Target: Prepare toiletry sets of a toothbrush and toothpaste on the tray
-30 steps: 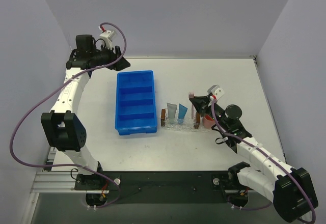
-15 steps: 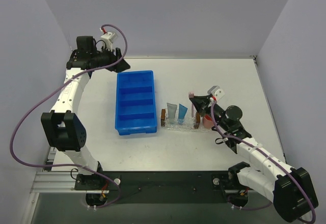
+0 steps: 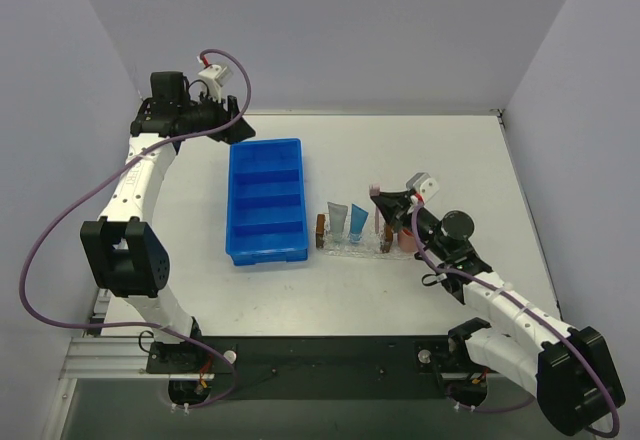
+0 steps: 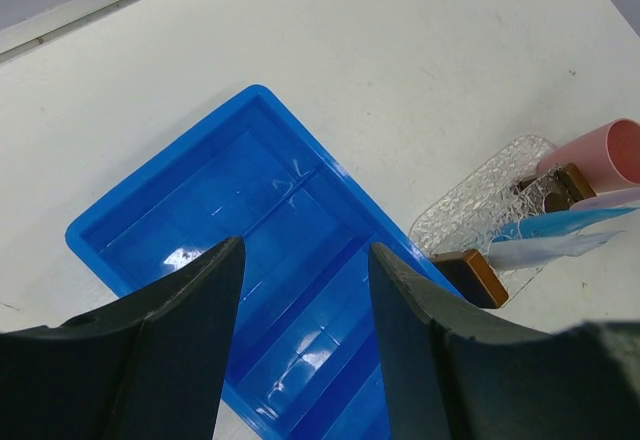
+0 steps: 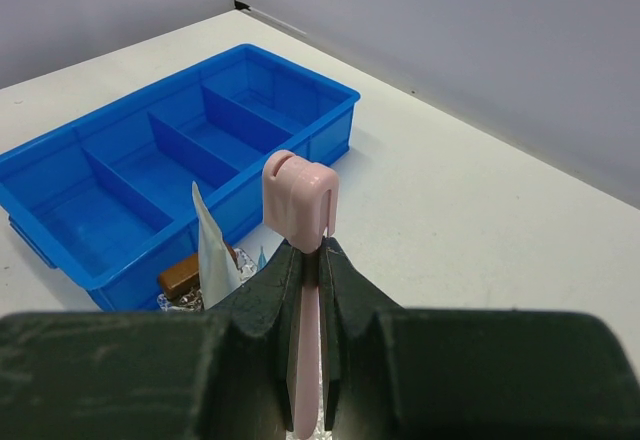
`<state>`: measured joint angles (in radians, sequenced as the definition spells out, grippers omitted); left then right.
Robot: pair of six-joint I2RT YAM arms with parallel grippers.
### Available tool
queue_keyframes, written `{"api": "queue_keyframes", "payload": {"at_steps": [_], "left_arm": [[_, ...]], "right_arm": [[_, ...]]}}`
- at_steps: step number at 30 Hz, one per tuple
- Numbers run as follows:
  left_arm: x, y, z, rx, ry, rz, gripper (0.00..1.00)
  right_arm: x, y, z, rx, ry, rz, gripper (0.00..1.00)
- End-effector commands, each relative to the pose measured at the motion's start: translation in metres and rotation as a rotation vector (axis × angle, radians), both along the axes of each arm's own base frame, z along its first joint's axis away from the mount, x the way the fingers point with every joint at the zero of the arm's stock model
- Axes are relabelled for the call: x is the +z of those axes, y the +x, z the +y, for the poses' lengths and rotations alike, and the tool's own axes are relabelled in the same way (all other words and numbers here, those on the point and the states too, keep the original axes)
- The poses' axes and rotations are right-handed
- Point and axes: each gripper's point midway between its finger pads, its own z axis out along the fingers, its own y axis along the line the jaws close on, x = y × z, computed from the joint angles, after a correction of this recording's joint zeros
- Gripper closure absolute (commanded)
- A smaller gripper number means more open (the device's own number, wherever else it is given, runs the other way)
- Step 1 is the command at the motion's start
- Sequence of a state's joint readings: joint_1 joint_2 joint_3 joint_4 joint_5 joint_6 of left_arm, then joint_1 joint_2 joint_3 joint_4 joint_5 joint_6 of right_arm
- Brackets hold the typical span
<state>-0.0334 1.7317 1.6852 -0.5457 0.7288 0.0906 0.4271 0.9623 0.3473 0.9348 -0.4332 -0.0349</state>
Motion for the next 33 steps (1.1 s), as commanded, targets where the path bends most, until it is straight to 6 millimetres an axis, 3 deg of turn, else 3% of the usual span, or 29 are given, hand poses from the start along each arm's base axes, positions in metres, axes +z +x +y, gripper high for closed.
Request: {"api": "queue_keyframes", "payload": {"at_steps": [1,8,12,15,16,17,19,23,27,33], "left_arm": [[0.015,-0.007,0.002,-0.009,0.019,-0.053,0.37],[0.016,-0.009,0.002,-0.011,0.02,-0.052,0.37],[0.023,-0.013,0.0,-0.028,0.004,-0.063,0.38],[0.037,-0.014,-0.005,-0.042,-0.03,-0.088,0.38],[0.044,-0.016,-0.009,-0.062,-0.05,-0.098,0.39],[0.051,-0.016,-0.012,-0.074,-0.066,-0.113,0.4],[0.061,-0.017,-0.017,-0.08,-0.113,-0.11,0.41],[0.08,-0.022,-0.033,-0.126,-0.184,-0.132,0.42],[0.087,-0.026,-0.033,-0.097,-0.181,-0.129,0.43],[0.063,-0.016,-0.008,0.056,-0.052,-0.084,0.43]], "right_arm": [[0.023,-0.004,0.005,0.033,0.036,-0.098,1.0],[0.031,-0.002,0.006,0.03,0.037,-0.081,1.0],[0.06,-0.001,0.008,0.027,0.047,-0.098,1.0],[0.071,-0.003,0.008,0.024,0.034,-0.082,1.0],[0.089,-0.003,0.007,0.02,0.035,-0.11,1.0],[0.085,-0.002,0.007,0.015,0.014,-0.077,1.0],[0.108,-0.002,0.006,0.006,0.009,-0.101,1.0],[0.117,-0.001,0.0,-0.017,-0.045,-0.057,1.0],[0.126,0.007,-0.008,-0.064,-0.062,-0.008,1.0],[0.111,0.008,-0.025,-0.127,-0.111,0.144,1.0]]}}
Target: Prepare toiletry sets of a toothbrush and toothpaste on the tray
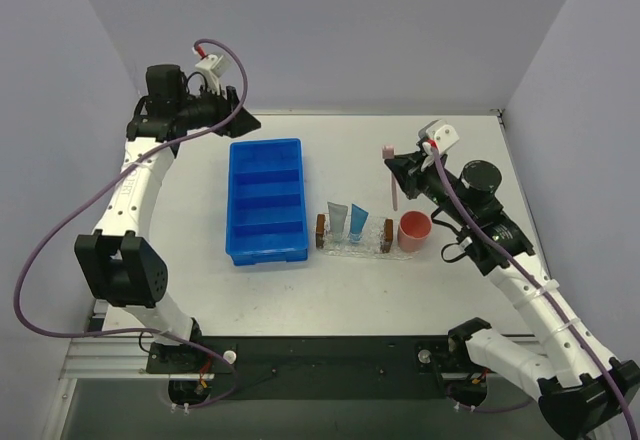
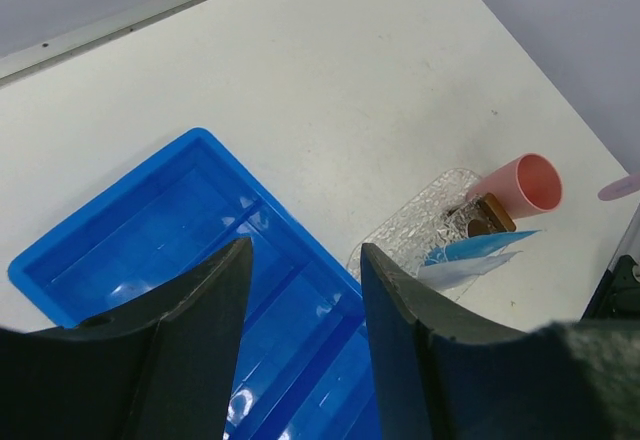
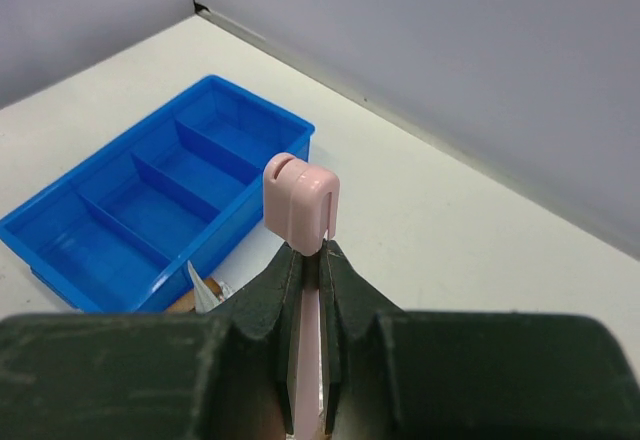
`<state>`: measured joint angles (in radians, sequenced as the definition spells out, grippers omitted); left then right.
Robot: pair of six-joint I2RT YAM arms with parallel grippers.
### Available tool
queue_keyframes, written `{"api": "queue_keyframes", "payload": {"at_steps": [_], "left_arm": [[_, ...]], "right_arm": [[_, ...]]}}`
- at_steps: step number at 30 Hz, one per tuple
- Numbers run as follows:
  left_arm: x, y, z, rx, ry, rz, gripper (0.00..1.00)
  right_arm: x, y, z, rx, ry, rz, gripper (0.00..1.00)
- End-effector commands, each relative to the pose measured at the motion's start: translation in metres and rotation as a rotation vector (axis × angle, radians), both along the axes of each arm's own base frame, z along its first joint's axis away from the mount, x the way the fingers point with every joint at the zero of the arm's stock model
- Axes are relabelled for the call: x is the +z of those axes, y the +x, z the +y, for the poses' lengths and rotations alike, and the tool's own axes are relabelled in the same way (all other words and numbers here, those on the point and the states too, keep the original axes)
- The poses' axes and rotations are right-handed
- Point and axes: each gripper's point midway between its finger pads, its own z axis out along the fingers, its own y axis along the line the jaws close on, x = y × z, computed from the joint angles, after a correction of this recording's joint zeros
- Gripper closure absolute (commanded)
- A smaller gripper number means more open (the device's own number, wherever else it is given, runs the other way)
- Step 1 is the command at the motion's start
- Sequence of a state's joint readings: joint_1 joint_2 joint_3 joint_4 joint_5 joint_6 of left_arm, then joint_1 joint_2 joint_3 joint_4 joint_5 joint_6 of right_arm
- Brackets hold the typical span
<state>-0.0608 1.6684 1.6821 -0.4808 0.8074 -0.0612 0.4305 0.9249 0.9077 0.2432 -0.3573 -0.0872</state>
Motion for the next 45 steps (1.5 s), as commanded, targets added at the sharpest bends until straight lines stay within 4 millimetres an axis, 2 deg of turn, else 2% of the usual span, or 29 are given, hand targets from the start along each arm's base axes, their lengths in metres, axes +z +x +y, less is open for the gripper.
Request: {"api": "queue_keyframes", "payload": {"at_steps": [1,5,8,15,19,20,21,26,29,31,32,33,34,35,36,37,39,40,41,43,44,45], "left_arm": [[0.014,0.002,0.022,0.119,0.102,-0.046,0.43],[-0.007,0.003,0.042,0.166,0.185,-0.042,0.43],[-0.011,0.003,0.05,0.181,0.185,-0.028,0.43],[0.004,-0.006,0.056,0.172,0.197,-0.015,0.43],[0.013,-0.028,0.05,0.126,0.187,-0.003,0.43],[0.019,-0.035,0.05,0.117,0.196,-0.019,0.43],[0.022,-0.041,0.049,0.105,0.2,-0.024,0.43],[0.031,-0.07,0.046,0.062,0.197,-0.004,0.44],[0.036,-0.081,0.042,0.052,0.17,-0.019,0.44],[0.032,-0.083,0.04,0.055,0.155,-0.018,0.44],[0.038,-0.089,0.038,0.056,0.129,-0.027,0.44],[0.043,-0.087,0.035,0.055,0.11,-0.061,0.44],[0.038,-0.089,0.031,0.046,0.091,-0.054,0.44],[0.045,-0.095,0.026,0.043,0.063,-0.071,0.44],[0.053,-0.092,0.021,0.034,0.051,-0.127,0.44],[0.056,-0.093,0.017,0.026,0.047,-0.148,0.44],[0.06,-0.094,0.002,0.001,0.015,-0.17,0.44],[0.059,-0.094,-0.003,-0.011,0.009,-0.178,0.44],[0.053,-0.098,-0.017,-0.045,-0.004,-0.165,0.44],[0.051,-0.097,-0.032,-0.079,-0.016,-0.193,0.44],[0.048,-0.1,-0.043,-0.11,-0.021,-0.193,0.44],[0.04,-0.099,-0.048,-0.127,-0.023,-0.191,0.44]], "right_arm": [[-0.013,-0.005,-0.016,-0.055,-0.044,0.104,1.0],[-0.021,-0.014,-0.022,-0.056,-0.075,0.119,1.0],[-0.029,-0.019,-0.027,-0.06,-0.094,0.15,1.0],[-0.017,-0.032,-0.031,-0.032,-0.121,0.131,1.0],[-0.005,-0.034,-0.033,-0.022,-0.103,0.133,1.0],[0.007,-0.036,-0.033,-0.018,-0.097,0.123,1.0],[0.008,-0.037,-0.033,-0.014,-0.097,0.137,1.0],[-0.002,-0.045,-0.035,-0.007,-0.103,0.209,1.0],[-0.007,-0.046,-0.038,-0.025,-0.094,0.242,1.0],[-0.013,-0.047,-0.041,-0.035,-0.095,0.271,1.0],[-0.013,-0.05,-0.041,-0.032,-0.096,0.266,1.0],[-0.013,-0.051,-0.042,-0.034,-0.097,0.255,1.0],[-0.021,-0.05,-0.043,-0.039,-0.097,0.262,1.0],[-0.02,-0.051,-0.044,-0.047,-0.084,0.244,1.0],[-0.016,-0.047,-0.043,-0.053,-0.06,0.214,1.0],[-0.021,-0.045,-0.042,-0.057,-0.051,0.218,1.0],[-0.017,-0.04,-0.039,-0.052,-0.033,0.193,1.0],[-0.016,-0.039,-0.038,-0.047,-0.029,0.183,1.0],[-0.02,-0.037,-0.036,-0.043,-0.02,0.188,1.0],[-0.011,-0.033,-0.032,-0.028,0.007,0.126,1.0],[-0.021,-0.03,-0.031,-0.028,0.008,0.117,1.0],[-0.011,-0.025,-0.029,-0.024,0.03,0.049,1.0]]}}
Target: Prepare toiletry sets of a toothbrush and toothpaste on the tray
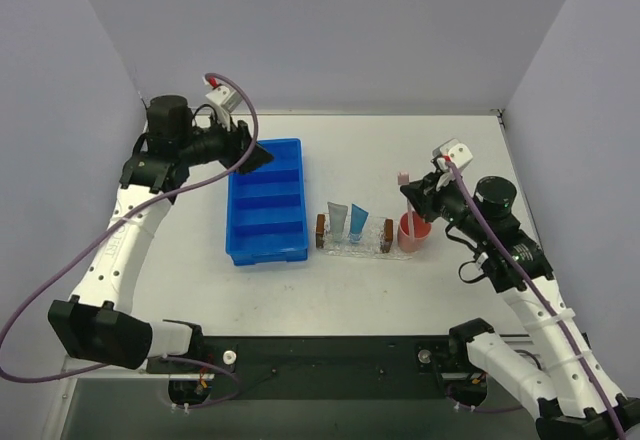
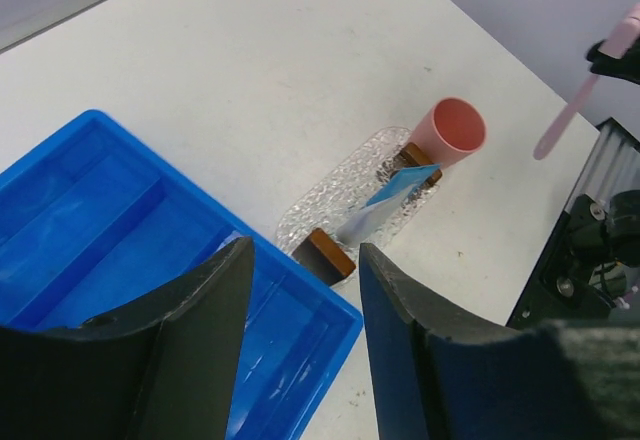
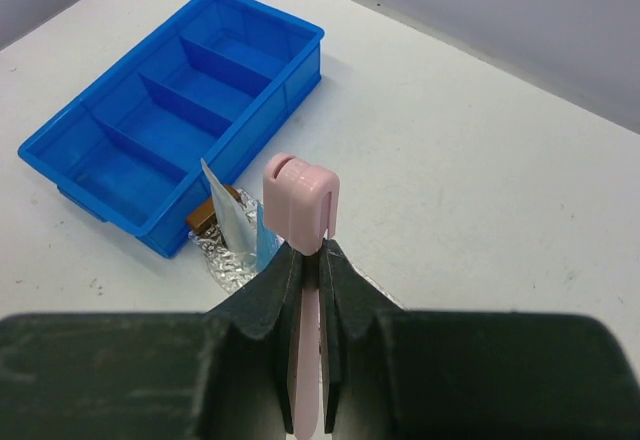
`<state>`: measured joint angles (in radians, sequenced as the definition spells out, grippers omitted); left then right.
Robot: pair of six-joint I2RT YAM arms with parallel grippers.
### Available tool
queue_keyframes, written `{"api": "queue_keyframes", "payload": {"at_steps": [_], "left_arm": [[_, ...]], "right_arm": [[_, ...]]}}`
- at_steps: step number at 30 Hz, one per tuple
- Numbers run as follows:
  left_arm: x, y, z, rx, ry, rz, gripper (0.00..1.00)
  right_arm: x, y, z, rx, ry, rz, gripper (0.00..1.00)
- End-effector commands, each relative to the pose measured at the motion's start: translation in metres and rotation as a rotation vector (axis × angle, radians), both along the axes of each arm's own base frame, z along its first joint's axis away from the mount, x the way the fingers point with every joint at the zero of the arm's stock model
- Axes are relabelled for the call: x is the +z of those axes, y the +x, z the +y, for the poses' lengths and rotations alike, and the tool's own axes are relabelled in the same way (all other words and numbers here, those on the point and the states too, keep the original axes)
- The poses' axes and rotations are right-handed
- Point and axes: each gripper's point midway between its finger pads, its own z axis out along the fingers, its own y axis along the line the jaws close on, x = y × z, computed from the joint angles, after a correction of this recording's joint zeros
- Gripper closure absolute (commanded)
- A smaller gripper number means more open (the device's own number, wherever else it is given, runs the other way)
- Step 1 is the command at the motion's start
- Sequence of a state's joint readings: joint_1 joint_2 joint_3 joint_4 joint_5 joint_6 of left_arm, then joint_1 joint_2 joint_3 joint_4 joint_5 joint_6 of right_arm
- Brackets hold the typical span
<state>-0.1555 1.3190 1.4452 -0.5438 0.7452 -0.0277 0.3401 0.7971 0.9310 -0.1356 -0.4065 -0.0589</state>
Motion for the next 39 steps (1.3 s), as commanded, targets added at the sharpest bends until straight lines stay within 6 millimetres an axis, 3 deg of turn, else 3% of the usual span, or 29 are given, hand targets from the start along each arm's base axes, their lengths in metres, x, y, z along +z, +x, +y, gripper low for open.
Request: {"api": "queue_keyframes", "payload": {"at_steps": [1,2,7,8,9,11,16,23,30,39], "left_arm": [[0.012,0.002,-0.032,-0.089,-0.06,-0.111,0.44],[0.006,0.003,-0.033,-0.092,-0.059,-0.105,0.44],[-0.029,0.004,-0.029,-0.088,-0.025,-0.098,0.44],[-0.032,0.002,-0.029,-0.087,-0.022,-0.099,0.44],[-0.035,0.003,-0.027,-0.079,-0.018,-0.105,0.44],[-0.043,0.0,-0.025,-0.071,-0.01,-0.106,0.44],[-0.061,0.004,-0.006,-0.034,0.03,-0.099,0.44],[-0.063,0.008,0.025,0.05,0.013,-0.102,0.44],[-0.063,0.006,0.036,0.085,0.016,-0.113,0.44],[-0.069,0.009,0.043,0.109,0.021,-0.111,0.44]], "right_arm": [[0.028,0.017,0.01,0.02,0.091,-0.205,1.0],[0.016,0.02,0.011,0.025,0.087,-0.2,1.0],[0.01,0.024,0.023,0.07,0.13,-0.288,1.0],[0.019,0.02,0.026,0.084,0.152,-0.349,1.0],[0.007,0.017,0.029,0.097,0.144,-0.349,1.0],[0.012,0.012,0.032,0.114,0.156,-0.399,1.0],[-0.004,0.017,0.035,0.125,0.148,-0.433,1.0],[-0.006,0.023,0.037,0.114,0.186,-0.478,1.0],[-0.021,0.024,0.034,0.095,0.213,-0.476,1.0],[-0.023,0.018,0.035,0.105,0.24,-0.491,1.0]]}}
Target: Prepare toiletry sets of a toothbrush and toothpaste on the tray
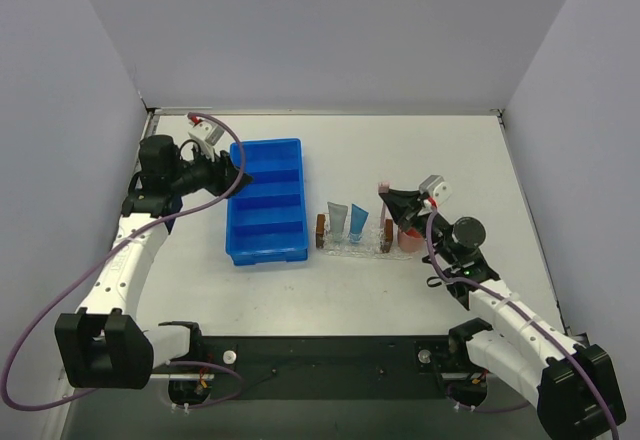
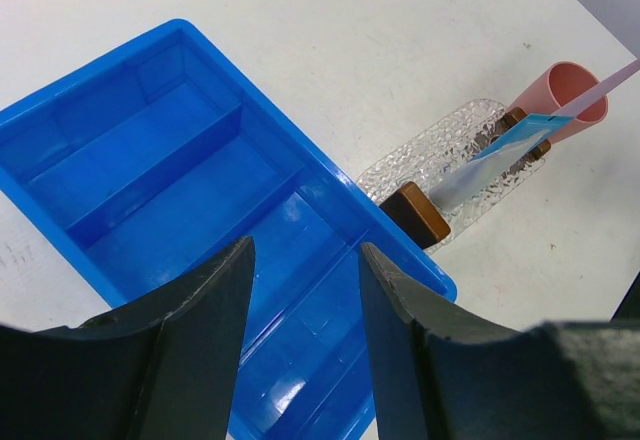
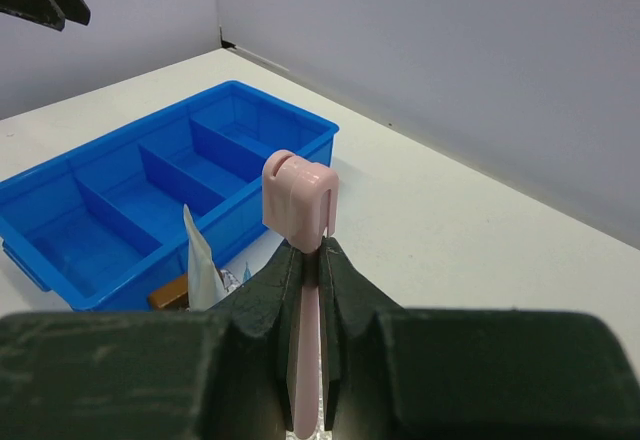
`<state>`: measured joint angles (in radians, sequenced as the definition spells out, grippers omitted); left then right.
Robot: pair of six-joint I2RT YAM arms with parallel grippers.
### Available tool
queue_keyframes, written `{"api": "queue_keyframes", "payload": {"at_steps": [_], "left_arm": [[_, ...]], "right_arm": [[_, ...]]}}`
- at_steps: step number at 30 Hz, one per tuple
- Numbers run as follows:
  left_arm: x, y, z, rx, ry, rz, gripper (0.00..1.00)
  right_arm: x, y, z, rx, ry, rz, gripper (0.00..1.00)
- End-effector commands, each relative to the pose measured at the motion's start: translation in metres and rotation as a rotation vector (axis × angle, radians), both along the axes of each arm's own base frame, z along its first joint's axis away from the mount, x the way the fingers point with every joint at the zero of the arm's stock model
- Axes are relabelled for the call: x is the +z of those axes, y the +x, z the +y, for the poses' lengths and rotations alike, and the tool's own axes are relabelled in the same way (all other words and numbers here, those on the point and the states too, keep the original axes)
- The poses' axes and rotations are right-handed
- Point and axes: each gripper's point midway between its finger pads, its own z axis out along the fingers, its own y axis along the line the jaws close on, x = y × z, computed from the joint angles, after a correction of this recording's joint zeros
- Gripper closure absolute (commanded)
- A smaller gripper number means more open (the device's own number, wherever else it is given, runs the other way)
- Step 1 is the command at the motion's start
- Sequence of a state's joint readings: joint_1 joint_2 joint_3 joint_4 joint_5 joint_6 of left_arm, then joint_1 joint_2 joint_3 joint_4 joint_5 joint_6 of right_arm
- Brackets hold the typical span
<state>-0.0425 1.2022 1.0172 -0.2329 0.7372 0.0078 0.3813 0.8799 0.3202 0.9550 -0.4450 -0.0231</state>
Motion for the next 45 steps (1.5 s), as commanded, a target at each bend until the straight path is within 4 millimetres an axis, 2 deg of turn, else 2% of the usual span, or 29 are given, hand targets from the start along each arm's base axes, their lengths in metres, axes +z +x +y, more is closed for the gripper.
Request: {"api": "queue_keyframes", "payload": {"at_steps": [1,6,19,45], "left_arm": [[0.017,0.003,0.002,-0.002,0.001,-0.085,0.44],[0.018,0.001,0.002,-0.003,0.004,-0.089,0.44],[0.01,-0.001,0.003,-0.011,0.014,-0.086,0.44],[0.004,-0.002,0.003,-0.019,0.025,-0.09,0.45]], "right_arm": [[0.037,-0.008,0.003,0.03,0.071,-0.135,1.0],[0.035,-0.006,0.003,0.027,0.075,-0.141,1.0],[0.014,-0.004,0.009,0.052,0.098,-0.096,1.0],[0.0,-0.001,0.015,0.077,0.092,-0.082,1.0]]}}
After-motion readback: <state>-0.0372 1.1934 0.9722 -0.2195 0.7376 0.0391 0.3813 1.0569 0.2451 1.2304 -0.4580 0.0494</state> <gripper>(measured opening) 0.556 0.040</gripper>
